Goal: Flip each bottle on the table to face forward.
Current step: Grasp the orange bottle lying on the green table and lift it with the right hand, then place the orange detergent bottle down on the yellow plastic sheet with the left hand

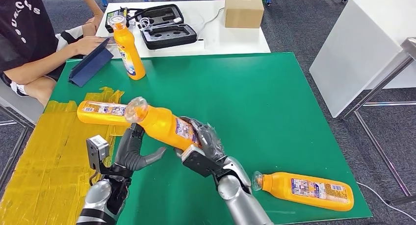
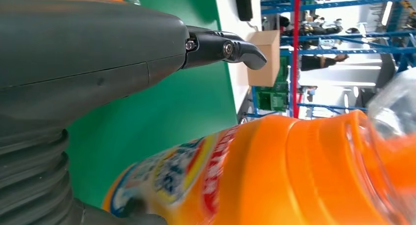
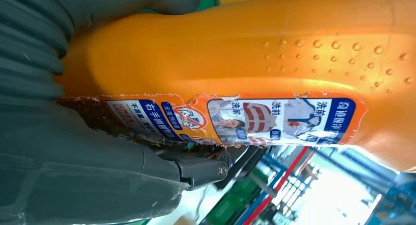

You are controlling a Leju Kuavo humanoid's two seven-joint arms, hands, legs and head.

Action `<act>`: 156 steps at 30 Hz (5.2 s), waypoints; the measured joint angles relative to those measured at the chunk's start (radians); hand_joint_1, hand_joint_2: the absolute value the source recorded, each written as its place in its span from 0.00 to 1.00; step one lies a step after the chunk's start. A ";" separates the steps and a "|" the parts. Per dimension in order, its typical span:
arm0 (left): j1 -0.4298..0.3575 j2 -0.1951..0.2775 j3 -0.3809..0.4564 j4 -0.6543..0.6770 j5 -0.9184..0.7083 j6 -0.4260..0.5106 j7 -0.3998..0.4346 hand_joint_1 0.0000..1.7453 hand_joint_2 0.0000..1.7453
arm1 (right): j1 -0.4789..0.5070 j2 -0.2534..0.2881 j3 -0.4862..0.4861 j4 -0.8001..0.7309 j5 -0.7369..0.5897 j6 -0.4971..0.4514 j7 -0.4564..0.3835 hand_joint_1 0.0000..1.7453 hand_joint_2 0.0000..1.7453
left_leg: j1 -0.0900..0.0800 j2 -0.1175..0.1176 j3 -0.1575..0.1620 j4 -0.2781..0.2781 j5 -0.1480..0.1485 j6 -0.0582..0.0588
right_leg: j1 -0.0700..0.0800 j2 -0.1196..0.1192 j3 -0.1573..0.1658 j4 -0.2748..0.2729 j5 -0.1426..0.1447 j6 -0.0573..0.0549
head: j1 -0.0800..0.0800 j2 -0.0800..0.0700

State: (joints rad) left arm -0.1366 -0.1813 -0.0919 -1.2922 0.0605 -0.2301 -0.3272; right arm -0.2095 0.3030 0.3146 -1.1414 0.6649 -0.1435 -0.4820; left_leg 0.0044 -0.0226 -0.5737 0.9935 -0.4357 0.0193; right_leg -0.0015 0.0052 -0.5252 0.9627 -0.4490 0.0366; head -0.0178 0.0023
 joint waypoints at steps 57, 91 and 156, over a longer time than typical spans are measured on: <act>0.061 0.050 0.002 0.024 0.419 -0.216 0.038 0.00 1.00 | -0.028 0.016 0.158 0.261 0.009 -0.109 -0.033 1.00 1.00 | 0.000 0.001 0.000 0.000 0.000 0.000 | 0.000 0.000 -0.001 0.000 0.000 0.000 | 0.000 0.000; 0.068 0.032 0.000 0.035 0.450 -0.186 0.017 1.00 1.00 | -0.039 0.018 0.265 0.245 -0.023 -0.109 -0.031 1.00 1.00 | 0.000 0.001 0.000 0.000 0.000 0.000 | 0.000 0.000 0.000 0.000 0.000 0.000 | 0.000 0.000; -0.059 0.173 -0.002 -0.012 -1.618 0.591 0.494 1.00 1.00 | 0.269 -0.020 -0.195 -0.601 -0.240 -0.042 -0.013 0.00 1.00 | 0.000 -0.003 -0.003 0.000 0.003 -0.002 | 0.000 -0.003 -0.004 0.000 0.001 0.000 | 0.002 0.000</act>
State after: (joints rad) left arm -0.1953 -0.0086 -0.0942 -1.3037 -1.5576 0.3612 0.1668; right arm 0.0596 0.2827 0.1196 -1.7424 0.4249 -0.1859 -0.4954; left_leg 0.0043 -0.0259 -0.5771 0.9936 -0.4324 0.0177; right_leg -0.0020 0.0017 -0.5288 0.9632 -0.4485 0.0362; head -0.0157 0.0023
